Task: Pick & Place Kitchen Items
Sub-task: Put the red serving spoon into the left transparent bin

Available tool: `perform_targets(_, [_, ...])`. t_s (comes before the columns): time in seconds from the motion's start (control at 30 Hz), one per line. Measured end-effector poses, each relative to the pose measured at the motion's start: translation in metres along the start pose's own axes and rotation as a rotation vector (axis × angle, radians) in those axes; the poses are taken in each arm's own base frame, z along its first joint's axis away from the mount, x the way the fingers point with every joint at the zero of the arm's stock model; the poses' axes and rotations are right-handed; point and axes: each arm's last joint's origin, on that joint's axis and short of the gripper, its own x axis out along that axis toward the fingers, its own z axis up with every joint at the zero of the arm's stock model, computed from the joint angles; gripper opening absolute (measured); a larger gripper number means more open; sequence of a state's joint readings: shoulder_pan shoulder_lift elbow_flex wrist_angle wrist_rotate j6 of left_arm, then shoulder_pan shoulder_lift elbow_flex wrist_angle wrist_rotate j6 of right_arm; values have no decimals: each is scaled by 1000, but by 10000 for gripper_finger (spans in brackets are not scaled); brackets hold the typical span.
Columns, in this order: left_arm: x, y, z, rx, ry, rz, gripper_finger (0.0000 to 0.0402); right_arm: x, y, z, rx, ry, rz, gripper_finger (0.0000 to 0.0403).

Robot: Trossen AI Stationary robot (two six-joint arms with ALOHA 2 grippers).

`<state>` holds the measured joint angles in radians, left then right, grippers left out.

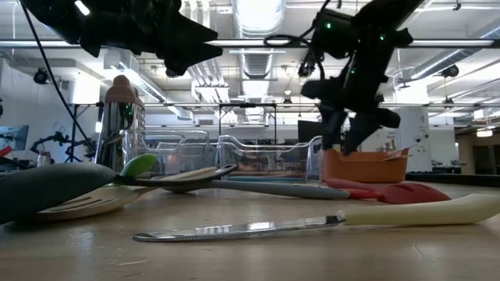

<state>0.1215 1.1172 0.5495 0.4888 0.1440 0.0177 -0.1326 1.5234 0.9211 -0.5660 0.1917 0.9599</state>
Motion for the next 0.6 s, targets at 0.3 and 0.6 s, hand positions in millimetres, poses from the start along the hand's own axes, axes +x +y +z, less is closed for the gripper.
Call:
perform_targets(0.3, [-1,0,0,3,5,0,245,44,2,-5,-31,88,-102,246])
perform_targets(0.6, [-1,0,0,5,9,-1,245,74,16,-4,-53,173,-226,242])
